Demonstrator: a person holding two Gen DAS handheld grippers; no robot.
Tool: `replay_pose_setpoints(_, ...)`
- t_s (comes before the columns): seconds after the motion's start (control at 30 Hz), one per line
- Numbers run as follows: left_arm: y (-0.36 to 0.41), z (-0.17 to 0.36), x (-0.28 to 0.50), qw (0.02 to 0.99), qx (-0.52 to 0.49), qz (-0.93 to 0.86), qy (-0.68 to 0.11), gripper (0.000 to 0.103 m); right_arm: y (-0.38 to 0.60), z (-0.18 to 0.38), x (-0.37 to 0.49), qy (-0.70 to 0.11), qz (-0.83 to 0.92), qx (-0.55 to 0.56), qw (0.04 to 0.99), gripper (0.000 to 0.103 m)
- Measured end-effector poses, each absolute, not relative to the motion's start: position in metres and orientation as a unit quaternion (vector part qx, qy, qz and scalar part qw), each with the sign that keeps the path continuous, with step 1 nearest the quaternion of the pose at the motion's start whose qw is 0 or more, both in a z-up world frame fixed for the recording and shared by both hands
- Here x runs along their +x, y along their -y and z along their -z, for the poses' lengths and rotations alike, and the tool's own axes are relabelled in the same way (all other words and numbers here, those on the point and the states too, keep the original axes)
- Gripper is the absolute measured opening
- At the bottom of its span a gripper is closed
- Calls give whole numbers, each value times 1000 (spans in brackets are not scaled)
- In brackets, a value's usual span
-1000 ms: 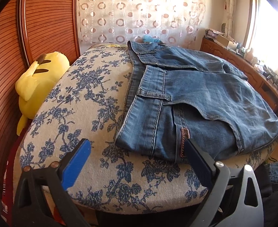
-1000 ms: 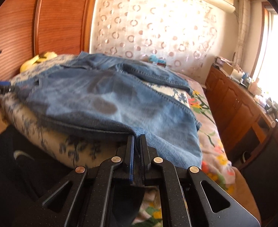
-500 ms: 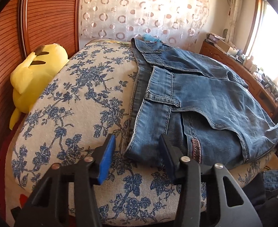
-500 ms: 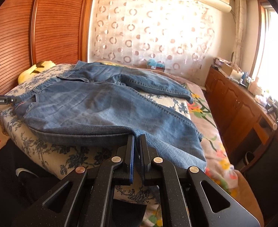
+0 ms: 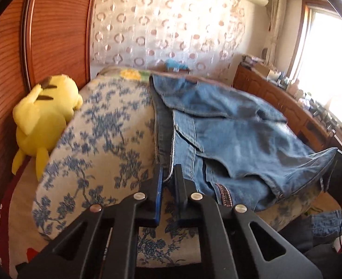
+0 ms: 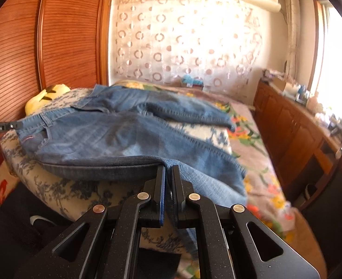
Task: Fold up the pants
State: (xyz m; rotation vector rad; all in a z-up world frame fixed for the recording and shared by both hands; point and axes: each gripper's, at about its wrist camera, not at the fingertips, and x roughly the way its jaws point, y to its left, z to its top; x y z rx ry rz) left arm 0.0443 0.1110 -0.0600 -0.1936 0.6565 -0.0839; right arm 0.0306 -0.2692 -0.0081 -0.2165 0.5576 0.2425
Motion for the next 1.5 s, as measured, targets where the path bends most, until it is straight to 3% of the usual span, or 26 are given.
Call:
replay_pose_setpoints(0.7,-137,-25,2,969,-96,27,-224,1,260,-71,12,-202,-171,-100,959,2)
replay_pose_setpoints(1.03,-134,-29,6,971,-87,32,-221,1,257,-89,12,-175,-172,-115,962,1)
replay_pose_setpoints(1.5,-114,-24,59,972,-62,44,-222,1,253,-69,76,-189,-128,-162,960,1)
